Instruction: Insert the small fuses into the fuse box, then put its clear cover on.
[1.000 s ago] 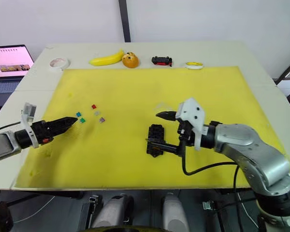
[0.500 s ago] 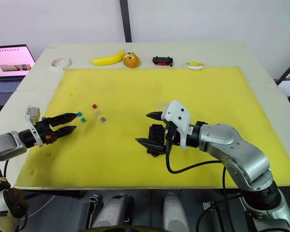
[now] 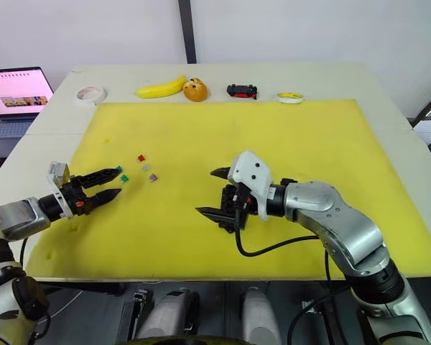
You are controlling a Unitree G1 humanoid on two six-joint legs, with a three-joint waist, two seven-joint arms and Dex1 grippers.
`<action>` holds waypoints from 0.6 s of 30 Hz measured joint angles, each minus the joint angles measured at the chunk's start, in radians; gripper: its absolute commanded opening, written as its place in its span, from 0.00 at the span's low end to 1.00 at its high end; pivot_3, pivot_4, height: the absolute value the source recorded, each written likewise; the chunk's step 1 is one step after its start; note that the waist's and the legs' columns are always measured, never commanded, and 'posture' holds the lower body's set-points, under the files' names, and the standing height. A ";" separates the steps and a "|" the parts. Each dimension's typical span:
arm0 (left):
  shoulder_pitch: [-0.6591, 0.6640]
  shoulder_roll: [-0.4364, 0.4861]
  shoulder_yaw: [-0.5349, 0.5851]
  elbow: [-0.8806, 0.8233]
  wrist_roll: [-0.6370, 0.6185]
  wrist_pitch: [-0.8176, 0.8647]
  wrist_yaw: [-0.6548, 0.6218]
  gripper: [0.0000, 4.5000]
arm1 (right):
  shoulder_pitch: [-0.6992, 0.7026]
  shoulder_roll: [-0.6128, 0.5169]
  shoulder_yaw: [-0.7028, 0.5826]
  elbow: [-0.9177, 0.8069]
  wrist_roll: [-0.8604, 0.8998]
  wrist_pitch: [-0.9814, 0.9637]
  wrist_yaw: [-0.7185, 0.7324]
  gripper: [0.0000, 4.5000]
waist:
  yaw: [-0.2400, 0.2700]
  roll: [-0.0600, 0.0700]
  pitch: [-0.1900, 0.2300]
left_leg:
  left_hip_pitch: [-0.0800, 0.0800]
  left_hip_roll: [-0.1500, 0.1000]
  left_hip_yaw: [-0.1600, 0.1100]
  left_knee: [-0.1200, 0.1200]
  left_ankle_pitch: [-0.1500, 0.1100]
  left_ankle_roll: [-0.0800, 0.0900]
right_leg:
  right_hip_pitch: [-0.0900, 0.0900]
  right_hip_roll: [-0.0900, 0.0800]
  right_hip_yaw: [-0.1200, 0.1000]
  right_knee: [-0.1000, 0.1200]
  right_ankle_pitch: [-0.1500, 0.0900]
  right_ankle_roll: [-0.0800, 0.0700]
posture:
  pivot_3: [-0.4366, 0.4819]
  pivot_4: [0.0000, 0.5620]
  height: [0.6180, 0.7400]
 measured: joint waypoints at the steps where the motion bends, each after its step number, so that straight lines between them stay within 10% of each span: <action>1: 0.000 0.000 -0.001 0.009 0.000 -0.007 -0.004 1.00 | 0.000 0.000 0.002 0.000 -0.003 -0.001 0.002 0.99 | 0.000 0.000 0.000 | 0.000 0.000 0.000 0.000 0.000 0.000 | 0.000 0.000 0.000 0.000 0.000 0.000 | 0.48 0.27 1.00; 18: -0.073 -0.028 -0.049 0.170 0.042 -0.140 -0.060 1.00 | 0.005 -0.001 0.001 0.006 -0.032 -0.024 0.037 0.99 | 0.021 0.008 -0.005 | 0.004 -0.004 -0.004 0.000 0.001 -0.001 | 0.006 -0.003 -0.003 0.002 0.000 0.000 | 0.48 0.27 1.00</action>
